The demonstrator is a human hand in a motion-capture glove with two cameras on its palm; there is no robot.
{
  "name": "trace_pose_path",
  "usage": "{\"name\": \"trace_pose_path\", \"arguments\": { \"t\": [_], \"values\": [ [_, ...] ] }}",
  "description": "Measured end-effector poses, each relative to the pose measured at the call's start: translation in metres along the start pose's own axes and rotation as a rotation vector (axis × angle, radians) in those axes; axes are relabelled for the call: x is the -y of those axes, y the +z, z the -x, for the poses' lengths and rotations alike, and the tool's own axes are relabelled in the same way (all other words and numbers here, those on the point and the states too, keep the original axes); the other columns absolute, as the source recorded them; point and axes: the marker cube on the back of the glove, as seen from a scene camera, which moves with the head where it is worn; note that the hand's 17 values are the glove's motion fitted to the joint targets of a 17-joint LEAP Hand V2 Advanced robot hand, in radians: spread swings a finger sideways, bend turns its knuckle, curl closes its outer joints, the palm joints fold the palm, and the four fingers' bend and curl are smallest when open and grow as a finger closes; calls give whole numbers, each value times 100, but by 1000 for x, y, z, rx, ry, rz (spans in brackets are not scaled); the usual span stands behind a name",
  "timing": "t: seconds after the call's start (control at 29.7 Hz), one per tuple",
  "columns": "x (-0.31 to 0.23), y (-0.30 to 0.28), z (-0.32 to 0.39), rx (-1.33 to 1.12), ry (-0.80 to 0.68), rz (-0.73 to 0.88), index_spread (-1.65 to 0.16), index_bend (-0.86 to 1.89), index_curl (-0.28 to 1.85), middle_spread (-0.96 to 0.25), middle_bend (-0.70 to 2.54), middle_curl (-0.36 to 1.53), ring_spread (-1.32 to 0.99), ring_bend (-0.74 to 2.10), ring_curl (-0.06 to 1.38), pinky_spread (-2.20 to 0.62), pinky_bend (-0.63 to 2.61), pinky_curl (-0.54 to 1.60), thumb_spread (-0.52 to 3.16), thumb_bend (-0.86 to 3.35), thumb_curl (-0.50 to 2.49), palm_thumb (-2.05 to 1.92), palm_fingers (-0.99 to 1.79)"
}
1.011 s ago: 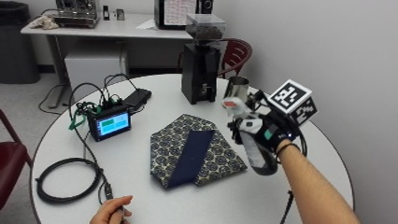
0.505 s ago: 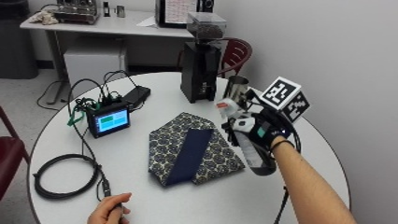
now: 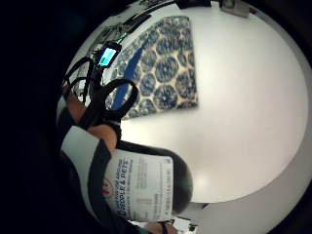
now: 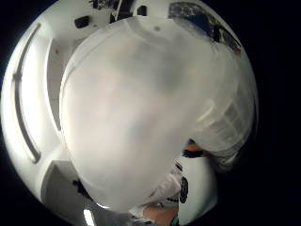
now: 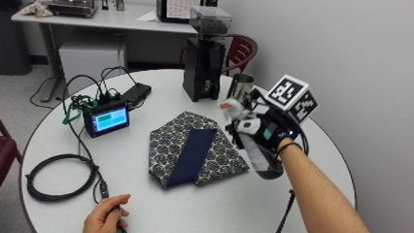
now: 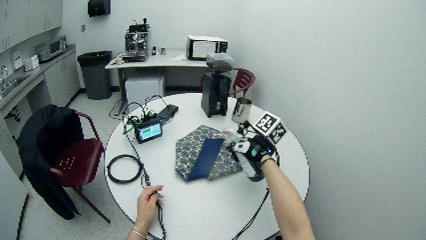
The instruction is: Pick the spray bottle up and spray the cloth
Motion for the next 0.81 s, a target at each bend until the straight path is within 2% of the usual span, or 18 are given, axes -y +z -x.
{"name": "trace_pose_path", "arguments": {
  "t": [0.17, 0.4, 0.51, 0.67, 0.81],
  "values": [
    [-8, -31, 31, -36, -24, -47, -18, 16, 45, -10, 51, 50, -12, 67, 43, -2, 28, 38, 81, -3, 61, 86, 127],
    [-4, 17, -31, -31, 76, 48, -18, 17, 45, -9, 52, 50, -12, 68, 43, -2, 28, 37, 81, -3, 62, 86, 127],
    [-10, 8, -29, -19, 73, 32, -18, 17, 45, -9, 52, 50, -12, 68, 43, -3, 28, 37, 81, -3, 62, 86, 127],
    [-26, -59, 34, 18, -55, -169, -18, 17, 45, -9, 52, 50, -12, 68, 43, -2, 29, 37, 80, -3, 63, 86, 127],
    [-23, -75, 78, 91, -174, -238, -18, 16, 46, -9, 52, 50, -11, 68, 43, -2, 28, 37, 80, -3, 63, 86, 126]
  ]
}}
